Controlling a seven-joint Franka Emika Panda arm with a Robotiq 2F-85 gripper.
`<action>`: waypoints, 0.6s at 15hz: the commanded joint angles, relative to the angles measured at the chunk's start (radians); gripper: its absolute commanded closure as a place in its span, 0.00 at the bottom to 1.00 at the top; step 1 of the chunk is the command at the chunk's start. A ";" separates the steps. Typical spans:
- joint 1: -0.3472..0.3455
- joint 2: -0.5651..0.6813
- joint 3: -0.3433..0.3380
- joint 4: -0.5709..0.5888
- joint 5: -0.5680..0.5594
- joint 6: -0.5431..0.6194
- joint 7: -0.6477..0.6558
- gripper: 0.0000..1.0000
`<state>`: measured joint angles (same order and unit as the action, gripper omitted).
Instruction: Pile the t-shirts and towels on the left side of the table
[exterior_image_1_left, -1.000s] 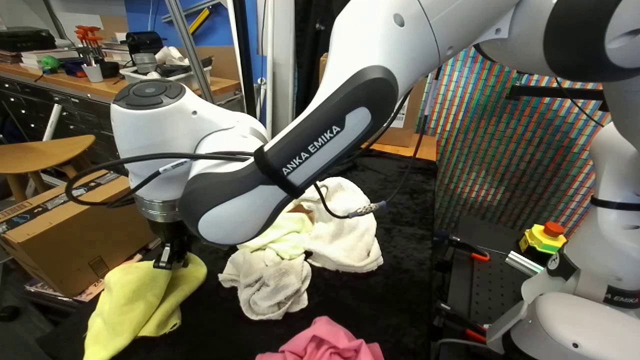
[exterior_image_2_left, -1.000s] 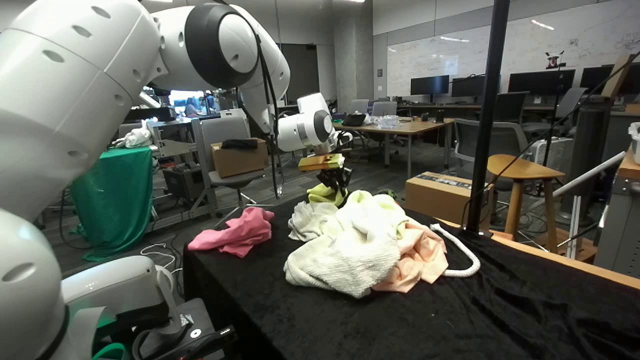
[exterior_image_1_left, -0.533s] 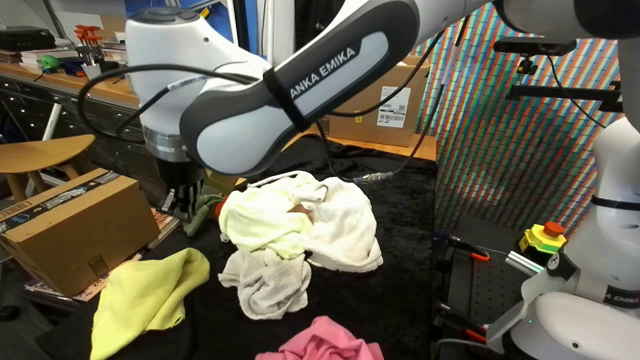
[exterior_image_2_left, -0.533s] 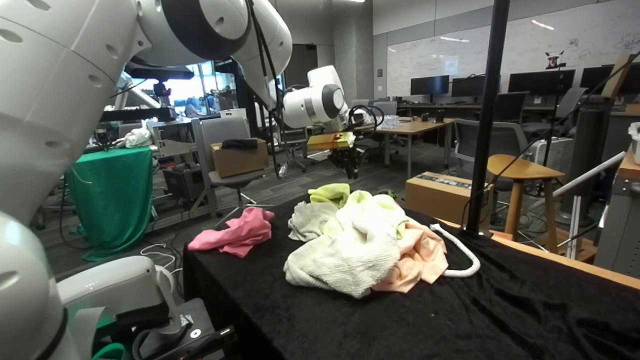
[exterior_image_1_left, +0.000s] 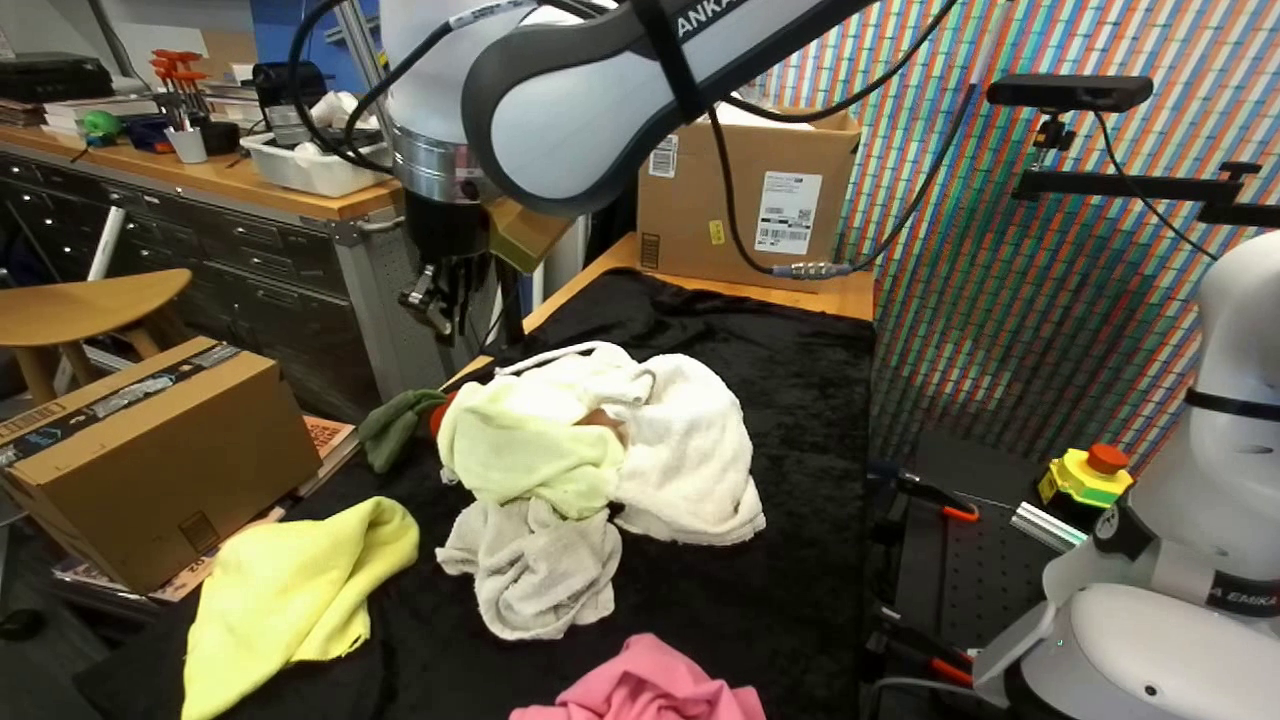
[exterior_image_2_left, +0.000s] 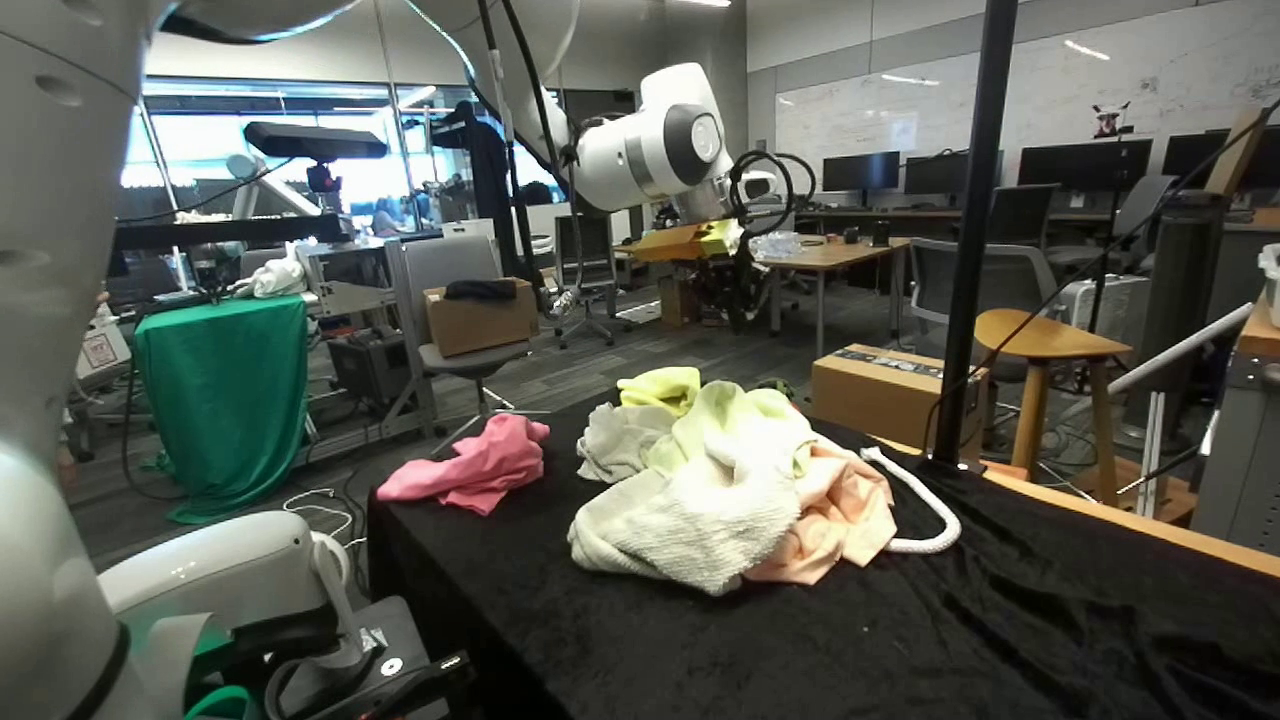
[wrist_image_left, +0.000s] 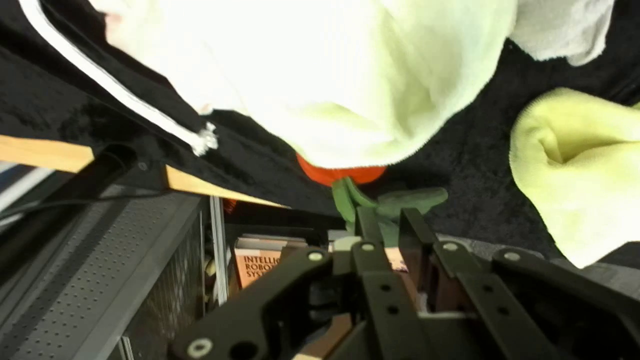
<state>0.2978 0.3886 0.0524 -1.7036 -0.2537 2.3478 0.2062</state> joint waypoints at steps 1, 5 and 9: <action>-0.019 -0.106 -0.004 -0.166 -0.026 -0.049 0.025 0.88; -0.026 -0.167 0.021 -0.300 -0.021 -0.144 0.019 0.49; -0.015 -0.187 0.056 -0.365 -0.014 -0.237 0.076 0.16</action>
<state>0.2770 0.2569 0.0821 -2.0053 -0.2660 2.1634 0.2343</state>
